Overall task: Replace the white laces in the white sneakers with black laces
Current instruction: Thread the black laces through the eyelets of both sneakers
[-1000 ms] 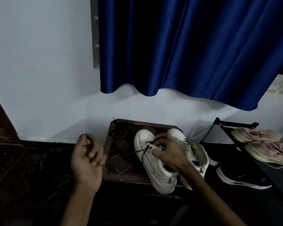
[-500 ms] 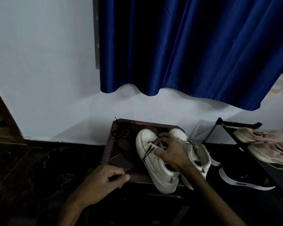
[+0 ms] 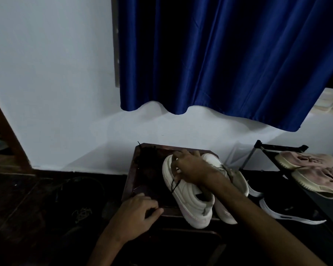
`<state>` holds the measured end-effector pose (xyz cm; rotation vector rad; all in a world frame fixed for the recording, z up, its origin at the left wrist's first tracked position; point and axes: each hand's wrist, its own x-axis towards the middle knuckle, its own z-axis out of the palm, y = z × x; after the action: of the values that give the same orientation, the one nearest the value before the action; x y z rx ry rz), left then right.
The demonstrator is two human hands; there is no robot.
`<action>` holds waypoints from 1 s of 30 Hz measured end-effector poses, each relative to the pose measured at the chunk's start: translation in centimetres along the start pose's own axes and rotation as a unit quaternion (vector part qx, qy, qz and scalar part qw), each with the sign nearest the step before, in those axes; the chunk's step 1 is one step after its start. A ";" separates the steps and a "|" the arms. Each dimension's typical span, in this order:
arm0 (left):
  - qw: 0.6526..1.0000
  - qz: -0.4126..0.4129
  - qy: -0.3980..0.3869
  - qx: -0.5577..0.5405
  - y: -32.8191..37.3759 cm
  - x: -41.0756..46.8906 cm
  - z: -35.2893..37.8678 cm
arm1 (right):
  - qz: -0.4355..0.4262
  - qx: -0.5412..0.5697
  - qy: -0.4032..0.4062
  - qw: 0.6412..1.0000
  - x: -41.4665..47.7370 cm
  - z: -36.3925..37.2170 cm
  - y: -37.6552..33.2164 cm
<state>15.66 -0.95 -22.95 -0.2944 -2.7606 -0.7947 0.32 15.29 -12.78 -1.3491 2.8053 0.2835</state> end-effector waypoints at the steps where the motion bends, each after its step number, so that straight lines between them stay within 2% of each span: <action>1: 1.000 0.007 -0.001 0.009 0.0 0.1 0.1 | -0.007 -0.025 -0.012 1.000 0.5 -0.4 -0.1; 3: 0.999 0.022 -0.001 0.024 0.0 0.5 0.1 | 0.007 0.023 -0.034 0.999 1.3 -1.4 -0.2; 5: 0.999 0.028 -0.009 0.040 -0.3 1.0 0.0 | 0.057 0.165 -0.046 0.984 1.9 -2.5 0.3; 7: 0.998 0.026 -0.019 0.054 -0.7 1.5 0.0 | 0.095 0.320 -0.053 0.941 2.0 -3.7 0.9; 9: 0.997 0.020 -0.032 0.060 -1.0 2.0 0.1 | 0.113 0.452 -0.046 0.884 1.9 -5.1 1.1; 11: 0.997 0.018 -0.044 0.067 -1.0 2.5 0.1 | 0.130 0.523 -0.041 0.842 1.9 -6.7 1.1; 12: 0.996 0.019 -0.043 0.070 -0.9 2.7 0.2 | 0.135 0.533 -0.042 0.834 1.9 -7.6 1.1; 13: 0.997 0.025 -0.035 0.071 -0.9 2.8 0.2 | 0.133 0.529 -0.042 0.837 1.9 -8.3 1.0; 15: 0.996 0.028 -0.031 0.073 -0.9 3.0 0.5 | 0.106 0.480 -0.026 0.870 2.1 -8.8 0.7; 17: 0.996 0.027 -0.027 0.076 -1.0 2.8 0.9 | 0.074 0.360 -0.009 0.930 2.4 -7.9 0.2; 19: 0.997 0.031 -0.003 0.077 -1.1 2.6 1.4 | 0.059 0.247 -0.052 0.966 2.5 -6.0 -0.2; 21: 0.997 0.013 0.006 0.071 -1.0 2.6 1.6 | 0.062 0.212 -0.104 0.970 2.3 -3.8 -0.9; 23: 0.997 -0.003 0.006 0.074 -0.9 2.7 1.8 | 0.076 0.184 -0.104 0.974 2.4 -1.6 -1.7; 27: 0.997 0.008 0.018 0.073 -1.3 2.6 2.4 | 0.115 0.069 0.034 0.990 3.2 0.1 -3.3; 30: 0.999 -0.012 0.034 0.035 -1.6 2.3 2.0 | 0.140 0.005 0.045 0.989 4.0 0.6 -3.9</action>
<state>12.67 -0.86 -24.69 -0.2178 -2.7254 -0.6986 0.74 9.93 -14.37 -0.9859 3.0665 0.2152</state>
